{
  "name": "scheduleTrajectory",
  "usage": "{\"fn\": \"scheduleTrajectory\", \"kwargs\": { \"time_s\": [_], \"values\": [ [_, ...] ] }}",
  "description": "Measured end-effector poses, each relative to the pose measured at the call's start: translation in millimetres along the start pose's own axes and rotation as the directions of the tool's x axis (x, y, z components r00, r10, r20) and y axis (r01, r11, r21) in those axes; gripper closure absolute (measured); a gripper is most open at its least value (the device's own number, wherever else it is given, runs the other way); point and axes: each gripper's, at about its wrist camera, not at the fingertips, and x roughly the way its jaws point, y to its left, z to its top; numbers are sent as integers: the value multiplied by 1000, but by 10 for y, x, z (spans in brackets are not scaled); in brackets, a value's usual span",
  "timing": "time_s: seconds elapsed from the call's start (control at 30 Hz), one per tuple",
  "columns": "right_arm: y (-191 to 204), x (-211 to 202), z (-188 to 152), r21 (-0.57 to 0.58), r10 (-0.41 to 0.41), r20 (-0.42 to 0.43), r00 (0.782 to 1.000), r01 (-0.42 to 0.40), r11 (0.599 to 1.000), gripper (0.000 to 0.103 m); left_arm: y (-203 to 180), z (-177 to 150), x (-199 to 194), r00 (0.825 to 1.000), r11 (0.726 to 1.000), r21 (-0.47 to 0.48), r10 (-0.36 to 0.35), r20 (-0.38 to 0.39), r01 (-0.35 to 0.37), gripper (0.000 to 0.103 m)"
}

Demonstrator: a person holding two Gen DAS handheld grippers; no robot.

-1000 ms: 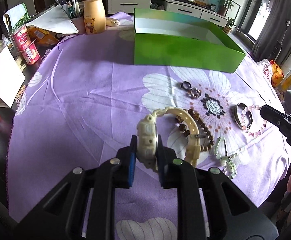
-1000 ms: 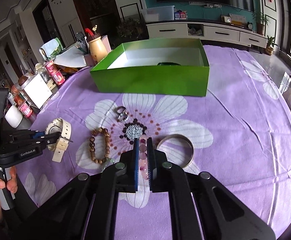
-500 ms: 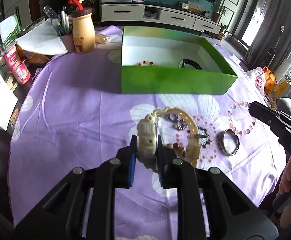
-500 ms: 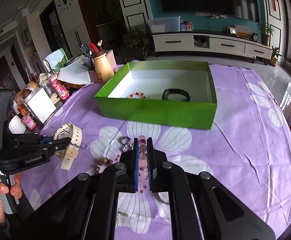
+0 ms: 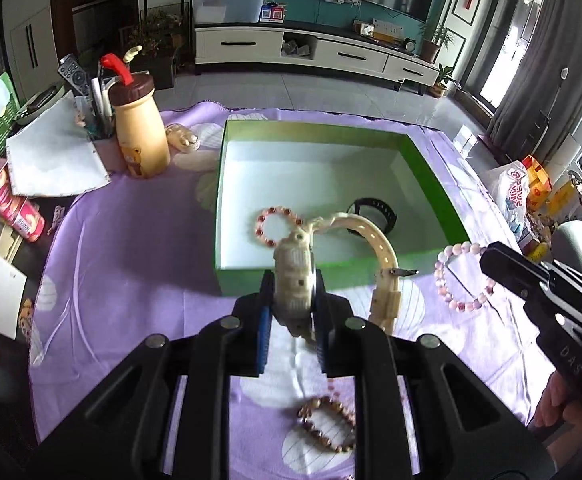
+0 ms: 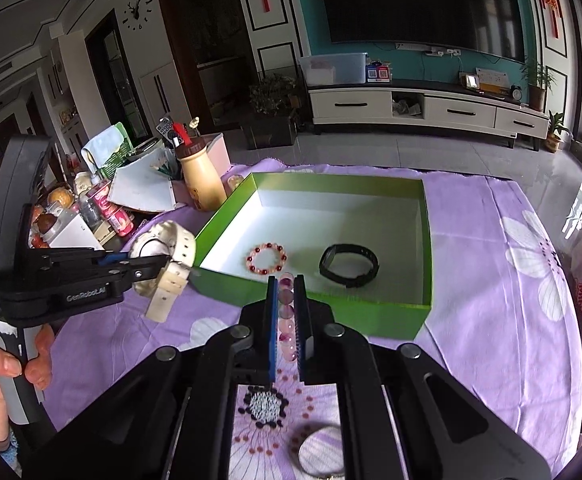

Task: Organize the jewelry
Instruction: 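Carry the cream watch and pink bracelet into the green box and release both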

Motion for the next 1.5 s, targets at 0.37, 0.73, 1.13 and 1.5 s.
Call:
{"fn": "scheduleTrajectory", "kwargs": {
  "time_s": [0.37, 0.73, 1.13, 1.5],
  "values": [
    [-198, 500, 474, 27, 9, -31, 999, -9, 1000, 96, -62, 588, 646, 996, 999, -45, 17, -85, -21, 85],
    [-406, 1193, 770, 60, -8, -127, 992, 15, 998, 96, -67, 980, 1318, 983, 994, -67, 68, -170, -80, 85],
    [-537, 1735, 782, 68, -67, -225, 972, 85, 994, 96, 7, 1060, 1836, 963, 987, -85, 109, -245, -133, 85],
    [-764, 1808, 749, 113, -121, -248, 961, 153, 982, 78, -118, 1143, 1793, 968, 988, -32, 140, -209, -150, 68]
  ]
}}
